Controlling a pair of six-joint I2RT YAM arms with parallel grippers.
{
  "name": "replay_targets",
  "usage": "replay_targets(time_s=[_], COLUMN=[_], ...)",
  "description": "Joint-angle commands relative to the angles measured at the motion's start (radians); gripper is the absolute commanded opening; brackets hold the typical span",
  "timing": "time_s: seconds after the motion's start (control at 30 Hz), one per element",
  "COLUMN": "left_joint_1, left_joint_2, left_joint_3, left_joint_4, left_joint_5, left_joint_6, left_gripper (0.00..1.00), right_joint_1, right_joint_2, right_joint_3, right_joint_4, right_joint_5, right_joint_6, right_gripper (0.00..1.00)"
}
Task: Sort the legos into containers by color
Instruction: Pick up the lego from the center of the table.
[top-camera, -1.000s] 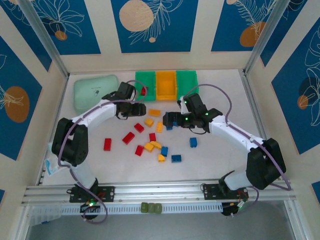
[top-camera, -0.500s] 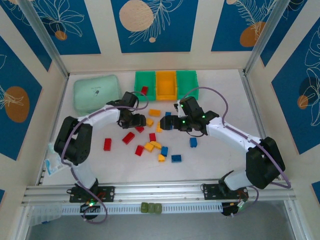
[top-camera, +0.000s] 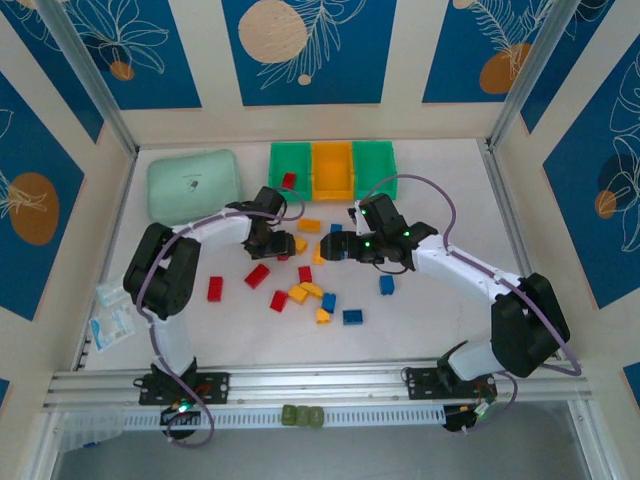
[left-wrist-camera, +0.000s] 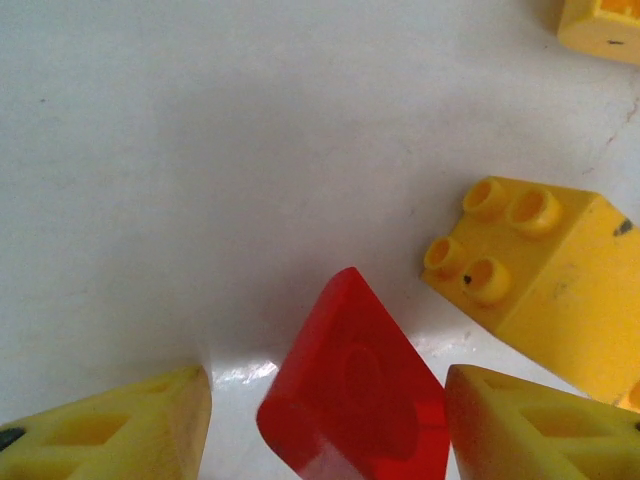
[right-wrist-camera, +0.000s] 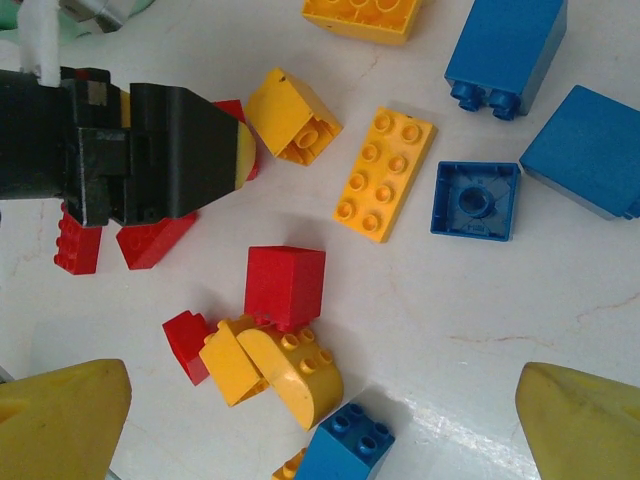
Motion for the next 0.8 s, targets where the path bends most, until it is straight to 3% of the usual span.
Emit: replay_targets(time_s=[0.0,0.2,0.53,0.77], left_joint_1=[-0.015,-0.016,-0.016,-0.015], left_joint_2=[0.028,0.041,0.027,-0.043], left_joint_3=[0.037,0.043,0.037,0.063], left_joint_4=[0.004,0.024,0.035,-0.007], left_joint_5=[-0.019,-0.019,-0.011,-0.08], left_joint_6=[-0.011,-0.015,-0.019,0.012], left_gripper=[0.62,0.55,0.34,0.25], right_joint_1=[0.005,0.005,-0.004,-0.027], right_joint_2=[0.007,0.005,0.005,0.001], right_joint_3=[-0.007,-0.007,0.002,0.019], right_joint_4=[-0.005,-0.006,-0.006,0.002], right_joint_5=[0.013,0.015,0.01,-0.021], right_joint_6=[-0.007,-0.011,-0.018,-0.021], right_gripper=[0.99,0.99,0.99,0.99])
